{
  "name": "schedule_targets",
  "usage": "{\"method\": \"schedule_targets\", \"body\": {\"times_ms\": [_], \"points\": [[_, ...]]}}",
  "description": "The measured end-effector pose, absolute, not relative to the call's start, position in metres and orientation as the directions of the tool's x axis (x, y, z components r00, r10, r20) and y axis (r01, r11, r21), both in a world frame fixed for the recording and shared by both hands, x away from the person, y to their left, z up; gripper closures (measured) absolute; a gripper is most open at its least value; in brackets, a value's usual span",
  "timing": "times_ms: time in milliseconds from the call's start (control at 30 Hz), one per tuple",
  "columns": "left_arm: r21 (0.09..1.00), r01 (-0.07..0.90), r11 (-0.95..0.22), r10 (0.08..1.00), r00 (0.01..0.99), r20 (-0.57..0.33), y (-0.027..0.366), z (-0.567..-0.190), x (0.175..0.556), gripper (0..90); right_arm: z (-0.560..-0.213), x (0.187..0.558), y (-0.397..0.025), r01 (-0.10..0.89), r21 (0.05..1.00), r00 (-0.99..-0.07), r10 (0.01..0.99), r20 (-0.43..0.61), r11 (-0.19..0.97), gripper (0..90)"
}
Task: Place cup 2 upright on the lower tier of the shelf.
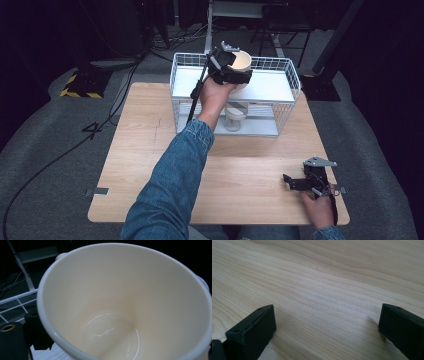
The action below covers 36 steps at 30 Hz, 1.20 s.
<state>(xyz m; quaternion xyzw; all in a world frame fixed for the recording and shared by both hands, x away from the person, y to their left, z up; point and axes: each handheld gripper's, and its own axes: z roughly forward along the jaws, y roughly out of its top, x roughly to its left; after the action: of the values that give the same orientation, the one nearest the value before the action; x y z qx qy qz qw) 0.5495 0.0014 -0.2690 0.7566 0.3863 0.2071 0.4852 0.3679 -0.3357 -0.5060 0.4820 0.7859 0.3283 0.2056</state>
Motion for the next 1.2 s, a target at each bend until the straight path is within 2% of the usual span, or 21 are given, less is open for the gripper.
{"method": "schedule_targets", "body": {"times_ms": [633, 1100, 1200], "points": [[0.858, 0.443, -0.259, 0.799, 0.598, -0.067, -0.016, -0.287, 0.565, 9.2, -0.506, 0.368, -0.336, 0.623, 0.714, -0.451, 0.893, -0.007, 0.320, 1.4], [0.854, 0.433, -0.289, 0.797, 0.603, -0.035, -0.019, -0.287, 0.566, 8.4, -0.506, 0.368, -0.336, 0.623, 0.714, -0.452, 0.892, -0.006, 0.321, 1.4], [0.856, 0.421, -0.300, 0.807, 0.591, -0.008, -0.020, -0.287, 0.566, 4.8, -0.506, 0.368, -0.336, 0.623, 0.714, -0.452, 0.892, -0.006, 0.321, 1.4]]}}
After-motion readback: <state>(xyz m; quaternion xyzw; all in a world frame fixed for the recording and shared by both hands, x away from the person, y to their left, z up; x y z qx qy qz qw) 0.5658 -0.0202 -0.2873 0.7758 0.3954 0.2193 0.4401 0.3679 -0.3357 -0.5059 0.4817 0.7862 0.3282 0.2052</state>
